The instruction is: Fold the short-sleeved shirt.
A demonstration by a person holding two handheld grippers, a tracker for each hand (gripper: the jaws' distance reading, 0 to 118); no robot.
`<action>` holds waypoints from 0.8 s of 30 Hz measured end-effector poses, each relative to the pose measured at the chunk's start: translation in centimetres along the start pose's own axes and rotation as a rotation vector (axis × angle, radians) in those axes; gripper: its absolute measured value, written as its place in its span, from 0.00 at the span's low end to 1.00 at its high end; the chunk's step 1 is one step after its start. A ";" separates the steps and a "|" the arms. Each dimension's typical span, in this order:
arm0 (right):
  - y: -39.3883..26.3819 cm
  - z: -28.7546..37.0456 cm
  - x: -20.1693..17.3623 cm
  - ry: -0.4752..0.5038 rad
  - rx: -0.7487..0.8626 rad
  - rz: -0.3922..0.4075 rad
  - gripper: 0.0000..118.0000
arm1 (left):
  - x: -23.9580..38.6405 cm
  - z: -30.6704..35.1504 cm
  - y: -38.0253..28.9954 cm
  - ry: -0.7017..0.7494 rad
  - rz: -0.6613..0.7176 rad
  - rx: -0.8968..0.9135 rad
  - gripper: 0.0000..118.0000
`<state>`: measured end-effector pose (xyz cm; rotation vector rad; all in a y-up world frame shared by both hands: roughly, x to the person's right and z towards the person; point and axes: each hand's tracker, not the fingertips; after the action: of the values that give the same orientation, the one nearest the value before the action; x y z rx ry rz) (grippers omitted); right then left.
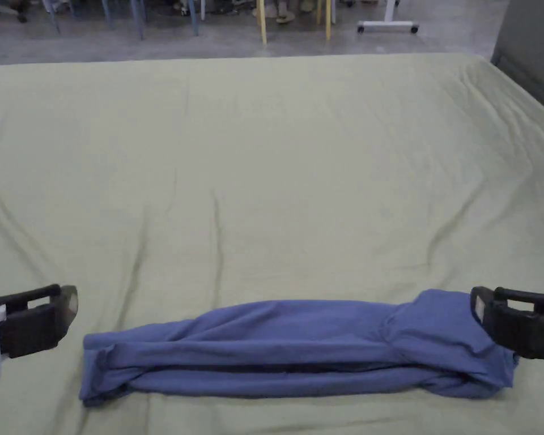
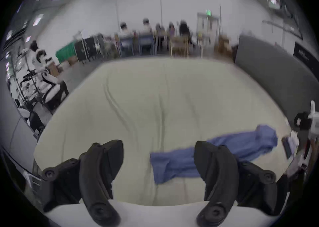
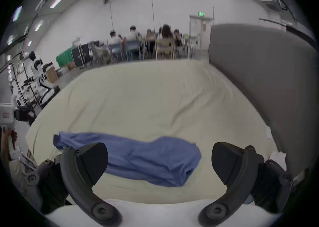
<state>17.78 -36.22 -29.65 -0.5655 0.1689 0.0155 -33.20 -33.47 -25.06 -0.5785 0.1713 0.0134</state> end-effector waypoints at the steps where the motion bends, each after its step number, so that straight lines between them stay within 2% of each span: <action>1: 0.5 0.9 -0.7 -0.008 0.030 0.023 1.00 | 0.0 1.5 0.4 -0.005 0.012 0.051 0.81; 2: 0.8 1.4 -1.2 -0.006 0.035 0.048 1.00 | -0.1 2.6 0.5 -0.017 0.029 0.088 0.81; 3: 0.9 1.7 -1.5 0.005 0.038 0.070 0.96 | -0.2 3.3 0.4 -0.041 0.012 0.115 0.74; 4: 1.0 1.9 -1.9 0.029 0.033 0.089 0.66 | 0.1 3.4 0.7 -0.036 -0.015 0.090 0.35; 5: 1.1 1.9 -2.2 0.033 0.028 0.085 0.14 | 0.4 2.7 0.8 -0.003 -0.036 0.062 0.00; 6: 0.6 1.5 -2.6 0.022 0.037 0.090 0.02 | 0.4 2.6 0.7 0.077 -0.056 0.059 0.00; 8: 0.3 0.6 -2.3 0.074 0.003 0.095 0.02 | -0.4 0.2 0.7 0.001 -0.094 -0.083 0.00; 12: -0.1 0.0 -2.4 0.090 -0.006 0.079 0.02 | -0.1 -4.0 -1.4 -0.014 -0.046 -0.140 0.00; 13: -0.3 -0.3 -2.3 0.105 -0.015 0.069 0.02 | -0.1 -5.3 -1.9 -0.032 -0.021 -0.181 0.02; 14: -0.6 -0.6 -2.2 0.112 -0.018 0.065 0.02 | -0.3 -7.1 -2.6 -0.049 -0.007 -0.214 0.23; 15: -0.6 -0.4 -2.6 0.116 -0.028 0.066 0.02 | -0.4 -9.2 -3.5 -0.053 0.009 -0.252 0.62; 16: -0.9 -0.6 -2.7 0.124 -0.042 0.071 0.02 | -0.4 -11.1 -4.5 -0.066 0.029 -0.309 0.88; 21: -2.1 -2.0 -3.6 0.125 -0.111 0.104 0.02 | -0.9 -20.7 -9.3 -0.095 0.164 -0.529 0.88; 24: -2.7 -2.8 -4.1 0.116 -0.158 0.134 0.02 | -0.4 -23.0 -11.4 -0.107 0.145 -0.556 0.86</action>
<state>13.49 -39.87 -29.90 -0.7119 0.3202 0.1275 -36.50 -55.51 -37.79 -1.1166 0.1037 0.2381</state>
